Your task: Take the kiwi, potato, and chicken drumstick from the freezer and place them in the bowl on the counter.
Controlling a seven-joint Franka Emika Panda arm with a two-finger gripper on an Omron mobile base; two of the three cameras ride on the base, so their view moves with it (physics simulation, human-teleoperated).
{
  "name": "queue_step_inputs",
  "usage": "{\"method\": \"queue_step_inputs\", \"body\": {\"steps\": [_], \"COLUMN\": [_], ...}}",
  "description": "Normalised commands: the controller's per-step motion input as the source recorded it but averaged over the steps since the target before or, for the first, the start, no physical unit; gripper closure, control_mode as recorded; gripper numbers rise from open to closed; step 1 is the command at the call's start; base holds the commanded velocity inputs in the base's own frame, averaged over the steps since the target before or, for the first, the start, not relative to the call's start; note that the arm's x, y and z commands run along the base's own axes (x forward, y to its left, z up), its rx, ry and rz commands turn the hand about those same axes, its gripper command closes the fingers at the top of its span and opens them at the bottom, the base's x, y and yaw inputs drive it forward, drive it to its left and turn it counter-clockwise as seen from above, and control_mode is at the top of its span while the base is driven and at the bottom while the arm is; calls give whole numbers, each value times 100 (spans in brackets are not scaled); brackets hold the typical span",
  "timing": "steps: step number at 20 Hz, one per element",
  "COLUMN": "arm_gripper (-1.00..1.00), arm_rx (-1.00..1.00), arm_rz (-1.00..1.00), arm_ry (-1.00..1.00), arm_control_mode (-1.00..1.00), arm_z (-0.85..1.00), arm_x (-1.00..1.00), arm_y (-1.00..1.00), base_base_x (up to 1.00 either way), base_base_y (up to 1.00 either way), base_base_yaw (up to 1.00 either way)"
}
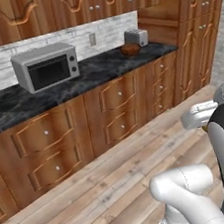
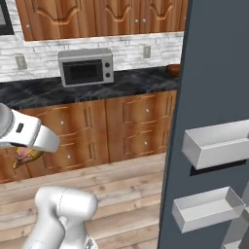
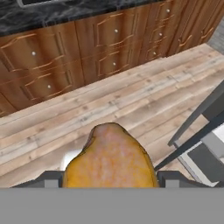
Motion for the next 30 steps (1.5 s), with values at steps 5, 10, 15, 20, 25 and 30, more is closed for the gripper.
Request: {"method": "queue_step_inputs", "body": {"steps": [5,10,15,20,25,30], "arm_gripper": [100,100,100,100,100,100], "arm_rx": [0,0,0,0,0,0], "arm_rz": [0,0,0,0,0,0], "arm_ry": [0,0,0,0,0,0], "arm_control_mode": [100,100,100,100,100,100], "arm_z": [0,0,0,0,0,0], "arm_x": [0,0,0,0,0,0], "arm_y": [0,0,0,0,0,0], "base_base_x": [100,87,91,100,100,78], "base_base_y": [100,100,100,18,4,-3], "base_base_yaw": [-1,6,17,-2,-26,-60]}}
